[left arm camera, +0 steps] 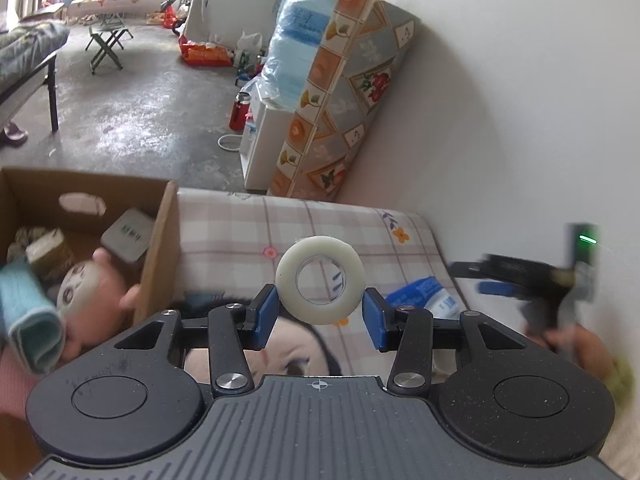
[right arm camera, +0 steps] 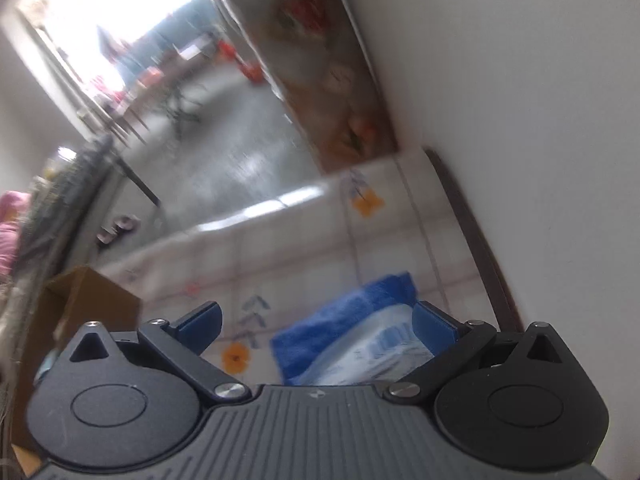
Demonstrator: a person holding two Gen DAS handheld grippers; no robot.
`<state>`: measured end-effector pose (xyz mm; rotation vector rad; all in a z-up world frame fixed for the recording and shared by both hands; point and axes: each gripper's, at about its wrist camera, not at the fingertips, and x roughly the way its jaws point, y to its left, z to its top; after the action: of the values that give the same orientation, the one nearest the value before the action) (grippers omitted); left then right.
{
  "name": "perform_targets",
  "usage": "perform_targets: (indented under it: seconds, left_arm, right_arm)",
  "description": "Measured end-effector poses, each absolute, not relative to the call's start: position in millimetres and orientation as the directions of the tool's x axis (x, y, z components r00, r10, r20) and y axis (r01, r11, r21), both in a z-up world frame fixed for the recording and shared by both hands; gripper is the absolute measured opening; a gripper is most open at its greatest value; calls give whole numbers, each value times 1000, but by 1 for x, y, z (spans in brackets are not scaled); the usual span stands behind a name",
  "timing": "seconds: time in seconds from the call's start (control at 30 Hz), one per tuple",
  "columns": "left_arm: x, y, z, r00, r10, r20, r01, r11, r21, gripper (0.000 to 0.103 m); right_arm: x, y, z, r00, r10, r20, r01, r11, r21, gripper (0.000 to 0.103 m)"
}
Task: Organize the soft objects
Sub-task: 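Lift the tape roll with the left tool while the right tool grasps the blue wipes packet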
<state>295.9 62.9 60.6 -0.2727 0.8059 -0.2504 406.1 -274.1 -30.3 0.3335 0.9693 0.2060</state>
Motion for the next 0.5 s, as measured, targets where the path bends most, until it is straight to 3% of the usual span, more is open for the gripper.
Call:
perform_targets:
  seconds: [0.17,0.5]
  left_arm:
    - [261,98,54,696,-341,-632,102,918,-383,45]
    - [199,180,70,810,-226,-542,-26,908,-418,45]
  right_arm:
    - [447,-260,-80,325,286,-901,39,948,315,103]
    - [455,-172,-72,257,268,-928,-194,955,222,103]
